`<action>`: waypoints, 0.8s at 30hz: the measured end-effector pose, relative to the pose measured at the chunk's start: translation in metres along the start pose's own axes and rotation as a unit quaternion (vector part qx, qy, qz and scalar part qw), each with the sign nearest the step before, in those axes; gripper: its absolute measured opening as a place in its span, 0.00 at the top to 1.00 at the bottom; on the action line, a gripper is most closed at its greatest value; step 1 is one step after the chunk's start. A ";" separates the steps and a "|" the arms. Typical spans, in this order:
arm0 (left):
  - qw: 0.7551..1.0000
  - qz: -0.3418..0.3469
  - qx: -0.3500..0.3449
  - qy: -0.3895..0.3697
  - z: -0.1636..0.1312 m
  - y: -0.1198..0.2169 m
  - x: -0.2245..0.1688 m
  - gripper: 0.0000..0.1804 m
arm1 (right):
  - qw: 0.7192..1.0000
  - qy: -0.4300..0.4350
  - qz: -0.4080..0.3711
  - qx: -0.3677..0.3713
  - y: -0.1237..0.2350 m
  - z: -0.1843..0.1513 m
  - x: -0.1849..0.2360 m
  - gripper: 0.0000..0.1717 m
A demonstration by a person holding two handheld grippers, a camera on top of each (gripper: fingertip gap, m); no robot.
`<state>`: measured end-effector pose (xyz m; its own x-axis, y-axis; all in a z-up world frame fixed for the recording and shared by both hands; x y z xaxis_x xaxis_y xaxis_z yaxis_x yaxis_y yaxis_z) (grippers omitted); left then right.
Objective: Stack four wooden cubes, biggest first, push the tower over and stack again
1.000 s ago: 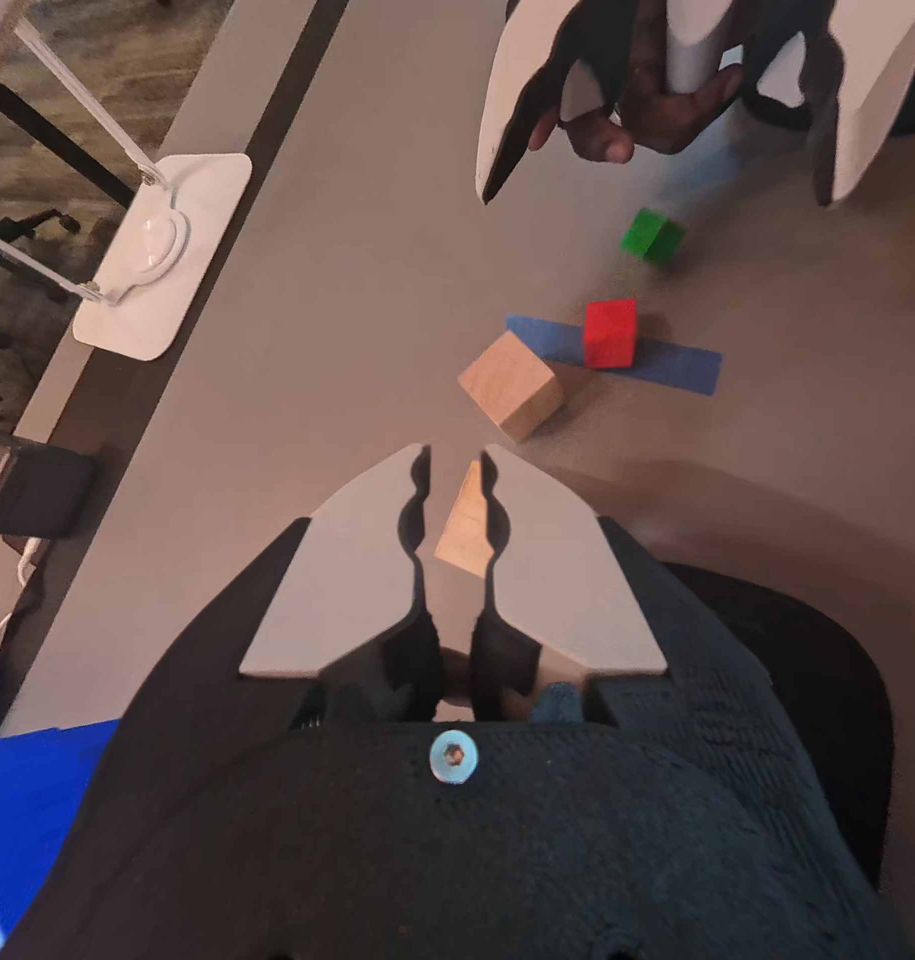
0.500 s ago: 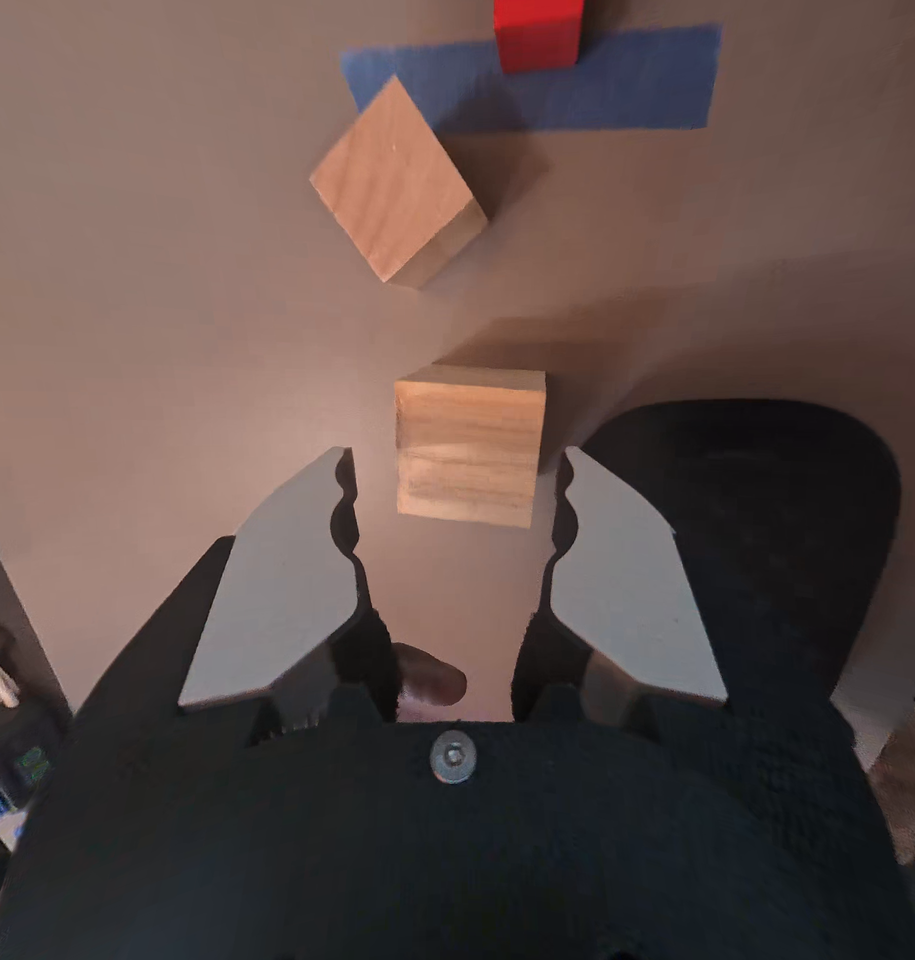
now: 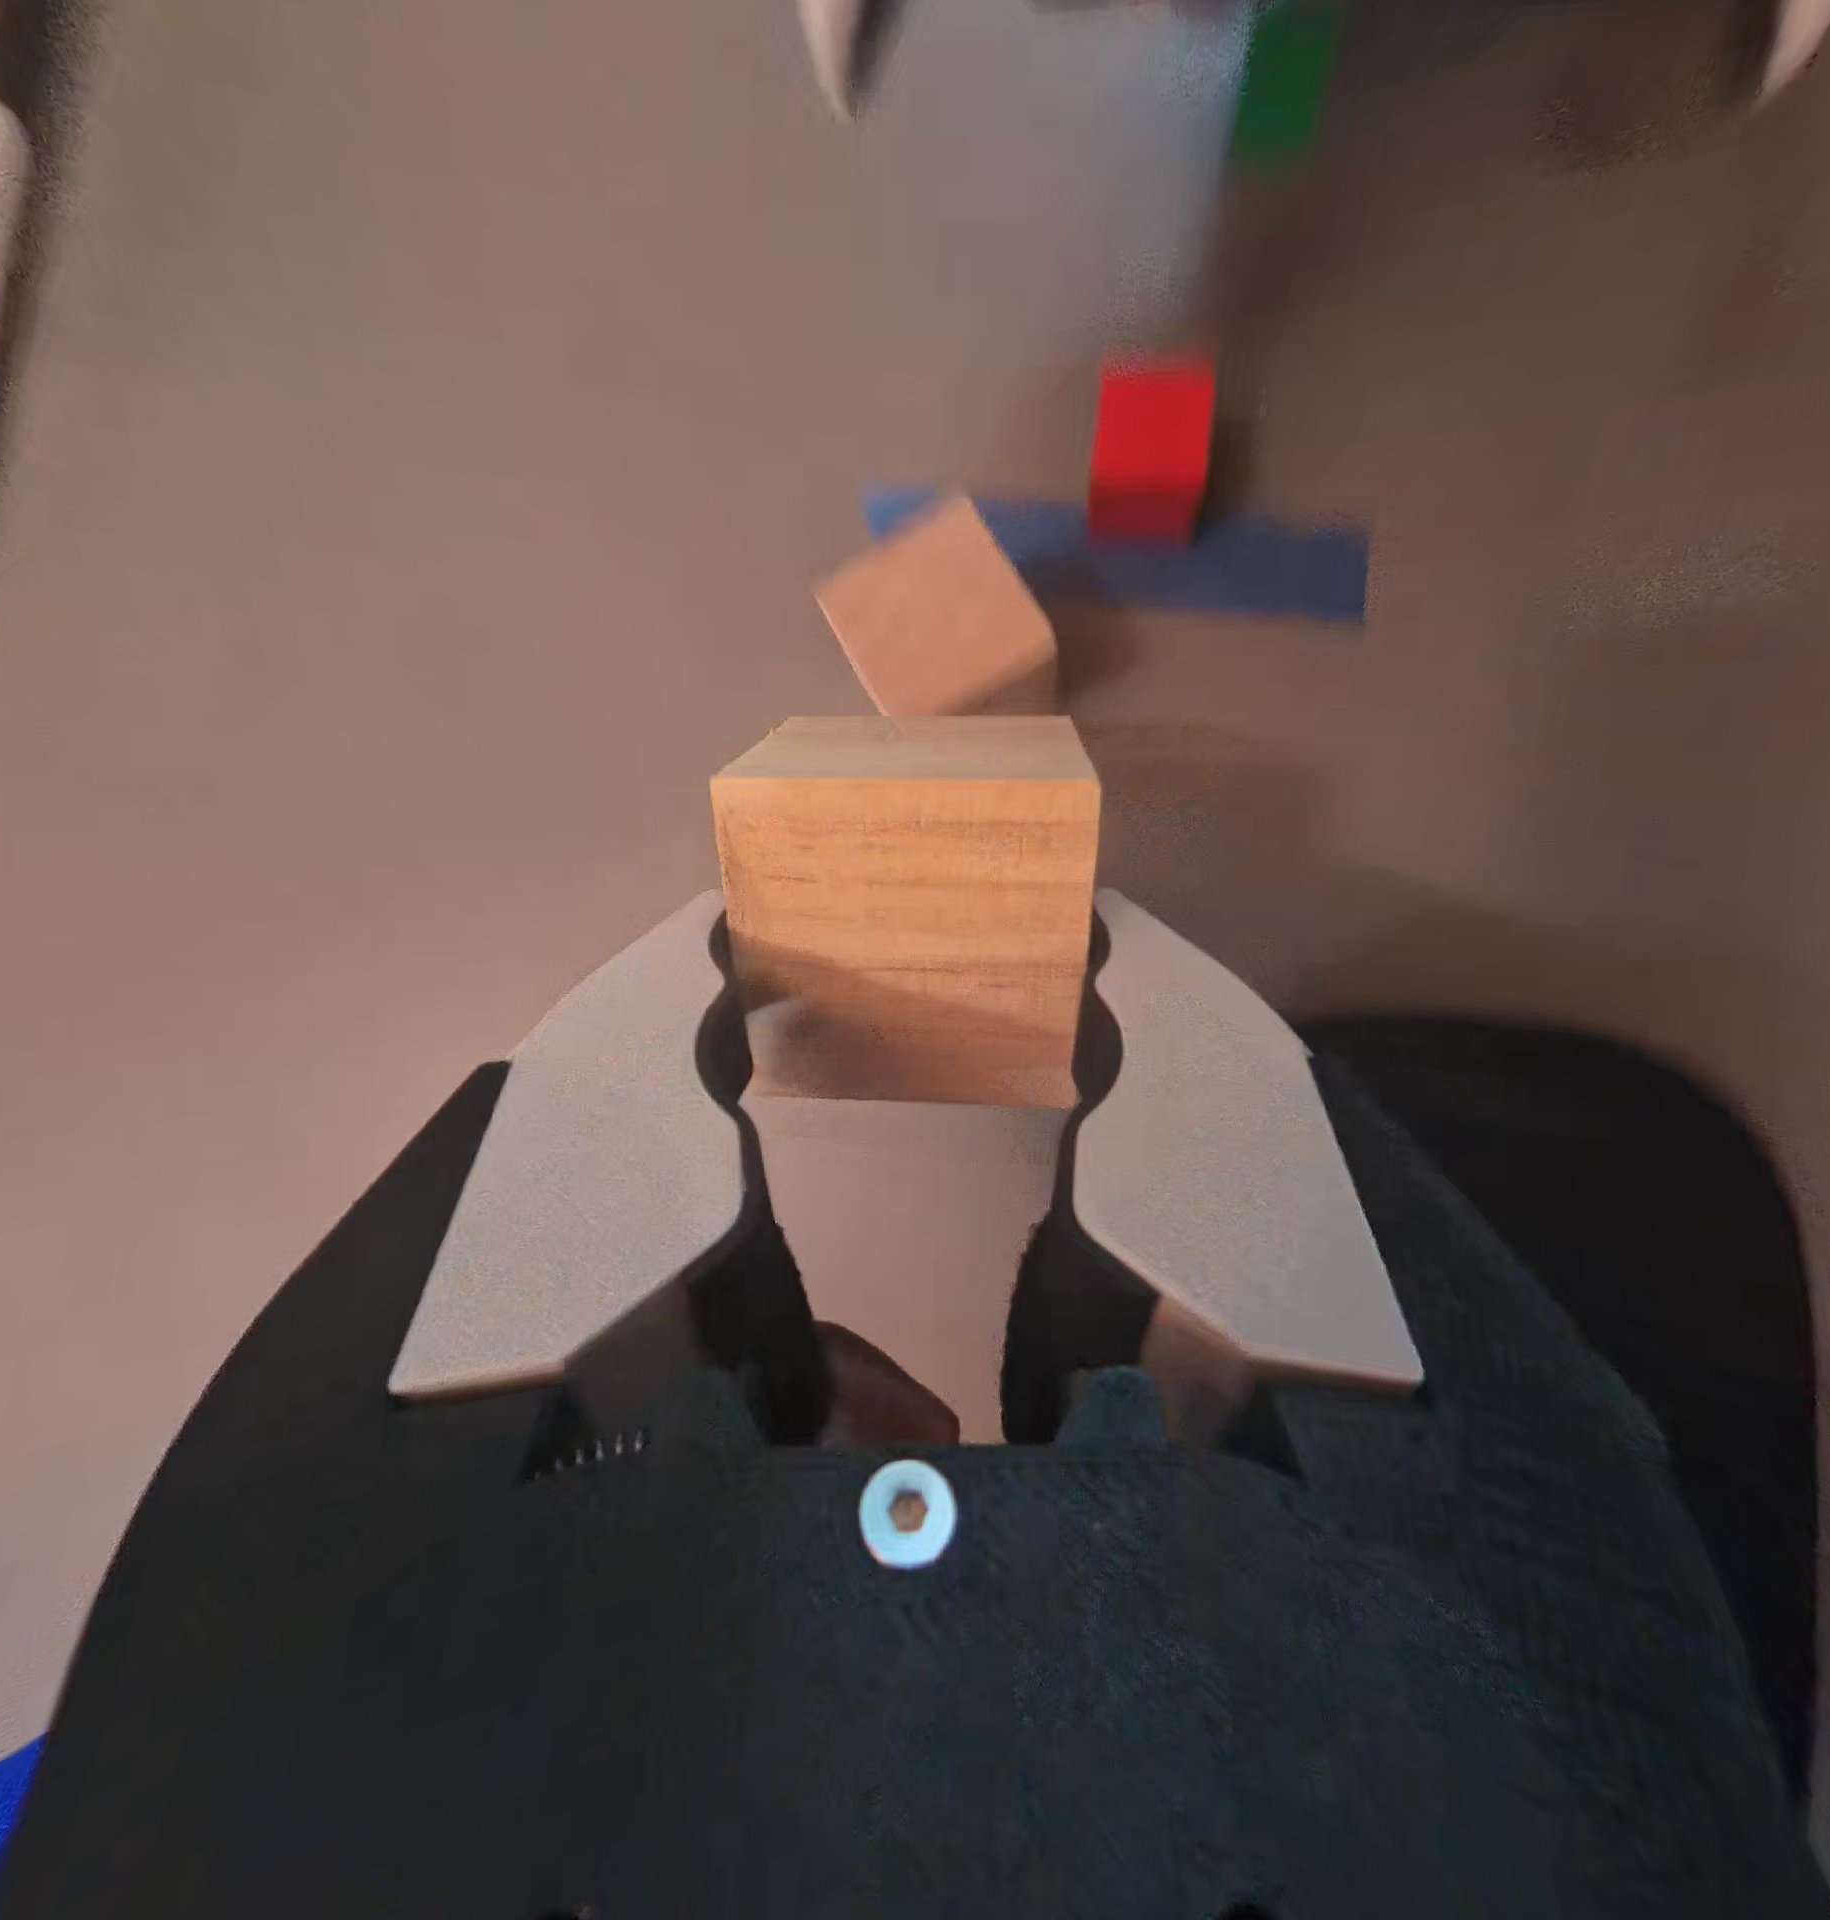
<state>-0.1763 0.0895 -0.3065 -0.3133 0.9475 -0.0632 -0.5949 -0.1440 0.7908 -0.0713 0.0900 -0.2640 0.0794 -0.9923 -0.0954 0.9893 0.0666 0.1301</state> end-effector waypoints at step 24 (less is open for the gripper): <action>0.865 -0.055 -0.494 0.065 0.128 0.004 -0.029 0.48 | 0.949 0.292 -0.118 0.019 0.032 0.025 -0.007 0.65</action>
<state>-0.0749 0.0975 -0.2236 -0.2573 0.9399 -0.2245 -0.9485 -0.2900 -0.1270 -0.0432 0.0961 -0.2346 -0.0781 -0.7509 -0.6558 0.9838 -0.1644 0.0710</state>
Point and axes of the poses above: each gripper's, where its closed fingertips meet, y back along the fingers, z out of its top, x = y × z across the jaws, the point moved 1 cm from there along y, back along the fingers, and after that the axes turned 15 degrees about -z, right-handed, at the moved point
